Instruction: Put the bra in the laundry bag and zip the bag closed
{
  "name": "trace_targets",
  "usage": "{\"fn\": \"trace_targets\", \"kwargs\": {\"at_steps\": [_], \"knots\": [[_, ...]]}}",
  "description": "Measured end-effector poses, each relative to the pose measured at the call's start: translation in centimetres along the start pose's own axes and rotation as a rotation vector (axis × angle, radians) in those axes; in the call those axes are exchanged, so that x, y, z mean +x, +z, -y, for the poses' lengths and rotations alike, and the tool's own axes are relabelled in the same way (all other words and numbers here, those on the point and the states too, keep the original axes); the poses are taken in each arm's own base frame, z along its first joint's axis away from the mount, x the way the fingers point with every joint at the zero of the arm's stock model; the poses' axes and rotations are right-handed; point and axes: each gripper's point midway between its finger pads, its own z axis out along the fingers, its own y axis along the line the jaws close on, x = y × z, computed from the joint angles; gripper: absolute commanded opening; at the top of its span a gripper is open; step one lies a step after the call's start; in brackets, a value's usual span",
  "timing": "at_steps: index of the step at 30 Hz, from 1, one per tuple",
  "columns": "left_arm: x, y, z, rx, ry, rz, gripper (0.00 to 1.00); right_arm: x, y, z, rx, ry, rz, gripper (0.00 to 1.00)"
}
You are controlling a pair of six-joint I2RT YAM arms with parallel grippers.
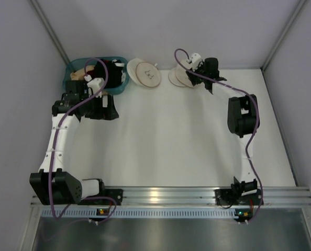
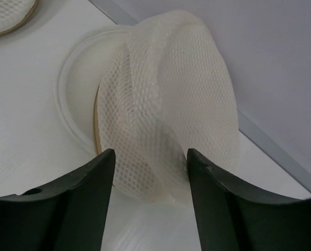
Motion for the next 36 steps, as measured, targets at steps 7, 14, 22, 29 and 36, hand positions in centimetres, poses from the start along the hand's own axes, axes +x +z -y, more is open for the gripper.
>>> {"fn": "trace_targets", "kwargs": {"at_steps": [7,14,22,29,36], "knots": [[0.1,-1.1,0.2,-0.018,0.025,0.030,0.99,0.8,0.1,-4.9,-0.135,0.024,-0.050,0.00],[0.6,-2.4,0.9,-0.016,0.058,0.071,0.98,0.7,-6.5,-10.7,-0.312,0.263,-0.117,0.00],[2.0,-4.2,2.7,0.044,0.151,0.132,0.99,-8.2,-16.8,-16.1,-0.571,0.562,0.037,0.00],[4.0,-3.3,3.3,0.109,0.183,0.099,0.98,-3.1,-19.6,-20.7,-0.708,0.799,-0.108,0.00],[5.1,-1.7,3.4,0.162,0.174,0.045,0.93,5.3,-18.9,-16.7,-0.559,1.084,-0.226,0.00]]}}
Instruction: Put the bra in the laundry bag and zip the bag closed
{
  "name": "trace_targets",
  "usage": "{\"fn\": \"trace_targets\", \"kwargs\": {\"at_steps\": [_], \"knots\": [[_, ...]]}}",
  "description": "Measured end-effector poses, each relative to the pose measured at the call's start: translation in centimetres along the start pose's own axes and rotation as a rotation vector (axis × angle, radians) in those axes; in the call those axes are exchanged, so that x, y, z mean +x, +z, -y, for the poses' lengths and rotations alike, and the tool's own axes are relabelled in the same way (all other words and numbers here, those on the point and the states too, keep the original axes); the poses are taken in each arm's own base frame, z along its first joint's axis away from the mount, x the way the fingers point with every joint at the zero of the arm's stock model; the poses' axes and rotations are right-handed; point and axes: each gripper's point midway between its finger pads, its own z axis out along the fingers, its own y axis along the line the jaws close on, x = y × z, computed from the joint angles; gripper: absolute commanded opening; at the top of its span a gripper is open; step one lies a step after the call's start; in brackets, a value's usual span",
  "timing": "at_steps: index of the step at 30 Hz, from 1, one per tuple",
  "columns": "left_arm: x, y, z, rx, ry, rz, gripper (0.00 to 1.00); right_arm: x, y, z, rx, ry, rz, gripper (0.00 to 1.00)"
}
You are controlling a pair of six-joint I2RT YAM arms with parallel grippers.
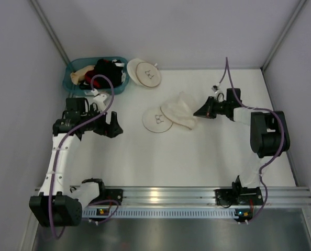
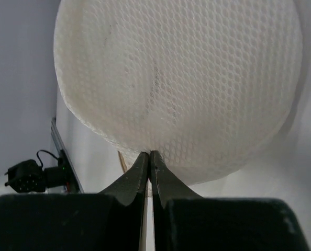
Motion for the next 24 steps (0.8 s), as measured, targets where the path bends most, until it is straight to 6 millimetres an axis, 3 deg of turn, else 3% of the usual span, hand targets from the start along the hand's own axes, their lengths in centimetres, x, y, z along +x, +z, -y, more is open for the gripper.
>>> {"fn": "trace_targets", "kwargs": {"at_steps": [4,8,14,16,24], "knots": [[1.2,2.2,0.1,0.042,-0.035,-0.052,0.91,-1.5,-1.4,3.7,0.061,0.086,0.066,0.00],[1.7,5.5,1.3,0.100,-0.053,-0.102,0.89,-1.5,-0.9,3.8,0.055,0.113,0.069,0.00],[0.7,11.2,1.9,0.077,-0.084,-0.132,0.76,-1.6,-0.7,3.9,0.051,0.123,0.071,0.00],[0.1,13.4,1.8,0.038,-0.087,-0.147,0.73,-1.5,-0.7,3.9,0.051,0.123,0.072,0.00],[-5.7,23.1,-0.1,-0.109,-0.168,-0.114,0.71,-1.1,-0.7,4.1,0.054,0.130,0.067,0.00]]}}
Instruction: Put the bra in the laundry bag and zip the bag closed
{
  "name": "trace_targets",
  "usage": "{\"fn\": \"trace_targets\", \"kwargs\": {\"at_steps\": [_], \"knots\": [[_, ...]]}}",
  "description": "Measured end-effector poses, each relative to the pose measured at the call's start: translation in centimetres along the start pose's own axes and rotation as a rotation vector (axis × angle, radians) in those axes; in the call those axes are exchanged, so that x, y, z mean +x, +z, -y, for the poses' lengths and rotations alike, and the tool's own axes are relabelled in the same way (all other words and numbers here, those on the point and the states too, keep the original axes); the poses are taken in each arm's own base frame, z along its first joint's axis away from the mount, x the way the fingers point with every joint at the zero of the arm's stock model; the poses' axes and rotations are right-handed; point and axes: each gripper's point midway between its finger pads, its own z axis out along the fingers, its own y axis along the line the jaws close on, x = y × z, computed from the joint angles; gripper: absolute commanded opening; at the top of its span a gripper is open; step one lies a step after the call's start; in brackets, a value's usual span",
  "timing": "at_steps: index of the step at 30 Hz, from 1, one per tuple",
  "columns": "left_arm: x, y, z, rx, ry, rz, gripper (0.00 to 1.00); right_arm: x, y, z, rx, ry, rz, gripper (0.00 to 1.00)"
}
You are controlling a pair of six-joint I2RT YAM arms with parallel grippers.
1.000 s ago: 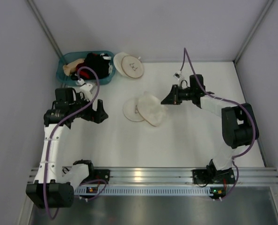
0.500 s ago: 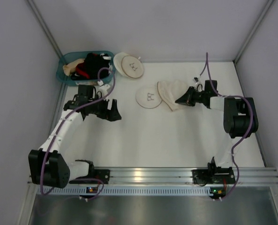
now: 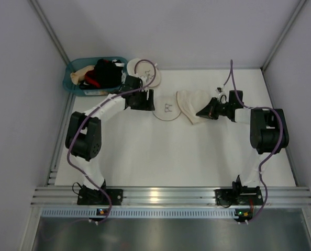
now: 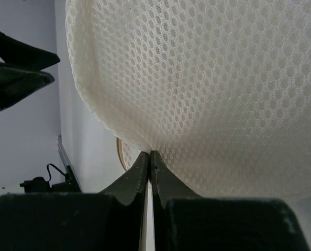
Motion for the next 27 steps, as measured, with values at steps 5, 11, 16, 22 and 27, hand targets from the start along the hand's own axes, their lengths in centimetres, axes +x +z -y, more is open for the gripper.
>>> {"fn": "trace_targets", "kwargs": {"at_steps": [5,11,16,22,27], "knots": [[-1.2,4.2,-1.2,-0.046,-0.072,-0.010,0.66,0.1,-0.1,-0.1,0.001,0.003,-0.002,0.00],[-0.4,7.8,-1.8,-0.056,-0.102,-0.043,0.60,-0.1,-0.4,-0.6,-0.001,-0.010,0.000,0.00],[-0.9,8.9,-1.3,-0.065,-0.091,-0.019,0.49,0.3,-0.5,-0.5,0.004,-0.004,-0.012,0.00],[-1.1,9.7,-1.2,-0.075,-0.083,-0.003,0.16,0.2,-0.8,-1.0,-0.004,-0.011,-0.010,0.00],[-1.0,9.7,-1.5,-0.083,-0.070,-0.005,0.00,0.0,-1.0,-1.5,-0.014,-0.014,-0.002,0.00]]}}
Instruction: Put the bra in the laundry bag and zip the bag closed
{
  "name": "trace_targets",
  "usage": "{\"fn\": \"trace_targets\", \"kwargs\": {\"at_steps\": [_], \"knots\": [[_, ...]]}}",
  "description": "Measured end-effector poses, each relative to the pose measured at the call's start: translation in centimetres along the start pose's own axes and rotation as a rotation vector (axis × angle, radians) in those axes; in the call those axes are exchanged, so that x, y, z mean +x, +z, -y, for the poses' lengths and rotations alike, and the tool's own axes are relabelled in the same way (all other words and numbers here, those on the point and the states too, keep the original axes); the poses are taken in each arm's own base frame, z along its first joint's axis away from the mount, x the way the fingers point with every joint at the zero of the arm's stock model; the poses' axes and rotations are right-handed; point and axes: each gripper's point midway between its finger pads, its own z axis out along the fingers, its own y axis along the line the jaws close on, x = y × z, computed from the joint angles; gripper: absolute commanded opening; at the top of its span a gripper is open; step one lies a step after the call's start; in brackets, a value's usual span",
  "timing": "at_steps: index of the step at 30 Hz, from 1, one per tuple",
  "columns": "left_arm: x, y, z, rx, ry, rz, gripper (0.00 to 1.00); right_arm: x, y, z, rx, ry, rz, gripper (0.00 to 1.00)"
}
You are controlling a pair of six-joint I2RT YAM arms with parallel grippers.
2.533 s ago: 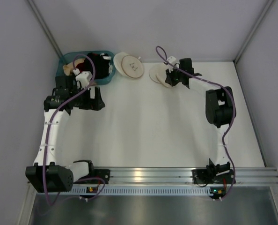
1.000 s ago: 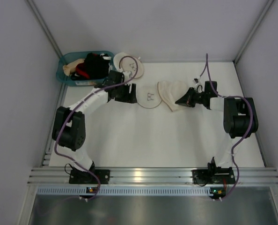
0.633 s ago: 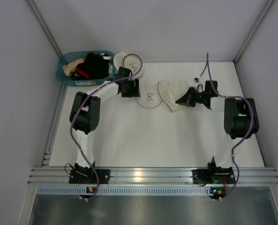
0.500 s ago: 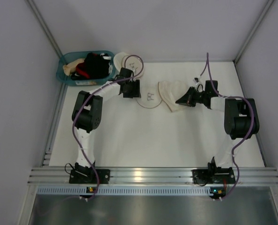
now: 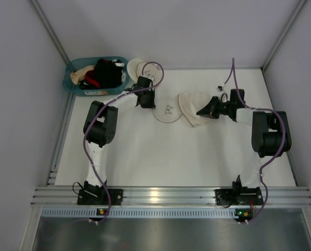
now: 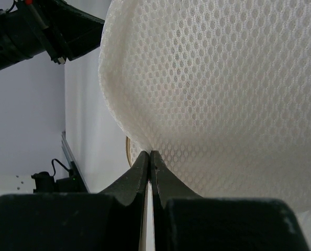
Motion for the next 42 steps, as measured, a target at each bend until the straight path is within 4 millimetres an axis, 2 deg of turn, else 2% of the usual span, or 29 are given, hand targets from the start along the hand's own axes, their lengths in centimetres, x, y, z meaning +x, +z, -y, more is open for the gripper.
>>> {"fn": "trace_targets", "kwargs": {"at_steps": [4,7,9,11,14,16,18,19,23,26,29,31,32,36,38,40,42], "knots": [[0.1,-0.5,0.1,0.006,0.024,-0.005,0.00,-0.1,0.0,-0.1,-0.001,0.000,0.003,0.00],[0.5,-2.6,0.3,0.018,0.056,-0.010,0.00,-0.5,-0.5,-0.3,-0.003,-0.004,0.016,0.00],[0.1,-5.4,0.9,0.040,0.082,0.005,0.00,-1.1,-1.1,-0.4,-0.003,-0.007,0.035,0.00],[-1.4,-8.5,2.1,0.077,0.108,0.061,0.00,-1.8,-1.9,-0.4,-0.005,-0.006,0.055,0.00],[-4.4,-14.6,4.4,0.150,0.150,0.194,0.00,-2.3,-2.7,-0.5,-0.015,-0.004,0.069,0.00],[-5.6,-18.0,5.7,0.198,0.167,0.263,0.00,-2.4,-2.9,-0.6,-0.018,-0.003,0.073,0.00],[-6.4,-21.1,7.1,0.259,0.180,0.317,0.00,-2.6,-3.1,-0.7,-0.021,0.001,0.073,0.00],[-6.4,-22.0,7.6,0.285,0.181,0.328,0.00,-2.6,-3.1,-0.7,-0.021,0.005,0.073,0.00],[-5.6,-22.8,9.2,0.382,0.148,0.293,0.00,-4.0,-3.4,-0.2,-0.025,0.027,0.090,0.00],[-4.6,-22.7,10.6,0.466,0.101,0.235,0.00,-4.8,-3.3,1.8,-0.011,0.078,0.100,0.00],[-3.8,-23.2,11.9,0.552,0.057,0.182,0.00,-4.2,-2.8,4.3,0.009,0.162,0.085,0.00],[-3.5,-23.8,12.7,0.601,0.042,0.160,0.00,-3.5,-2.4,5.5,0.020,0.210,0.069,0.11],[-3.3,-24.1,13.1,0.627,0.032,0.147,0.00,-3.3,-2.3,5.8,0.024,0.219,0.064,0.24],[-2.9,-24.8,13.9,0.677,-0.006,0.109,0.00,-3.3,-2.4,6.1,0.054,0.212,0.066,0.39],[-2.8,-25.0,14.0,0.685,-0.023,0.100,0.00,-3.7,-2.8,5.9,0.078,0.193,0.076,0.41],[-2.8,-25.3,14.1,0.687,-0.040,0.097,0.00,-4.6,-3.8,4.9,0.100,0.145,0.103,0.41],[-2.9,-25.5,14.1,0.685,-0.058,0.097,0.00,-6.1,-5.4,3.0,0.122,0.063,0.151,0.41]]}}
